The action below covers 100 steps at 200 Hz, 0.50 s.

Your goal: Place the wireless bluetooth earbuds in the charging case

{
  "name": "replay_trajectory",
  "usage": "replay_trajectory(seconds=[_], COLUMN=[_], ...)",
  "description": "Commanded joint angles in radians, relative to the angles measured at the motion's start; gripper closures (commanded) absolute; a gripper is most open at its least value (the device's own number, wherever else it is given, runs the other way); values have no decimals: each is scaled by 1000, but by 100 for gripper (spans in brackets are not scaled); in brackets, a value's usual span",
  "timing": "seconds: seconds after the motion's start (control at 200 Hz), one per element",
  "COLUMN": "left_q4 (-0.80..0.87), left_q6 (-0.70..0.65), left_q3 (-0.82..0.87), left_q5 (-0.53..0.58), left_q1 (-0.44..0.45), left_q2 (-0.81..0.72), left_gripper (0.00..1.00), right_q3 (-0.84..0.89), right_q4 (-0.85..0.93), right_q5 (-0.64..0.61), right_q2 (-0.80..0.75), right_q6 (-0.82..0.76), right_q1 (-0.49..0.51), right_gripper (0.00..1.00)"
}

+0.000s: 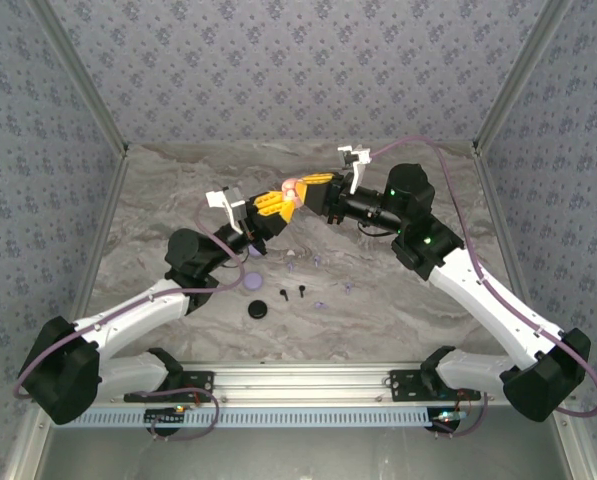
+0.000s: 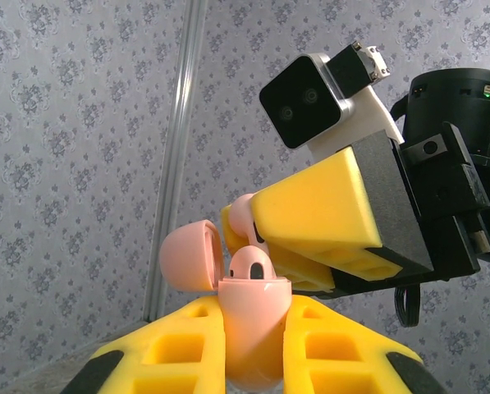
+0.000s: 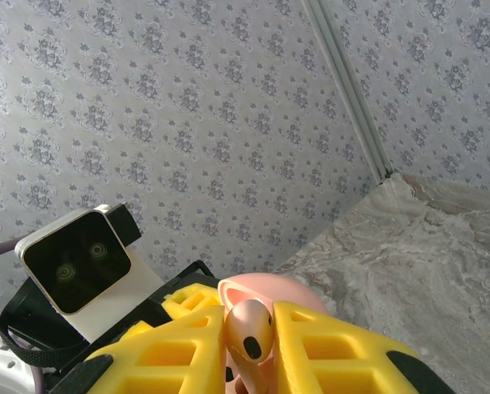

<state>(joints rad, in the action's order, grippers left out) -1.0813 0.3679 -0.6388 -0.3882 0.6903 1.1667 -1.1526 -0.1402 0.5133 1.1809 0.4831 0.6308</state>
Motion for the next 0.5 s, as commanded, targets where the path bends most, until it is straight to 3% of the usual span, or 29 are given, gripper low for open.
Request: replay_trajectory(seconds=[0.0,0.495], left_q4=[-65,-65], left_q6=[-8,-12], left_q3=[-12,-12], left_q5=[12,15], left_q1=[6,6], left_q2=[-21,-19], left_gripper=[100,100], right_q3=[-5,0], right_q4=[-32,-48], right_q5=[16,36], right_q2=[-12,0], right_q6=[18,46], right_q1=[-2,5], right_gripper=[78,78])
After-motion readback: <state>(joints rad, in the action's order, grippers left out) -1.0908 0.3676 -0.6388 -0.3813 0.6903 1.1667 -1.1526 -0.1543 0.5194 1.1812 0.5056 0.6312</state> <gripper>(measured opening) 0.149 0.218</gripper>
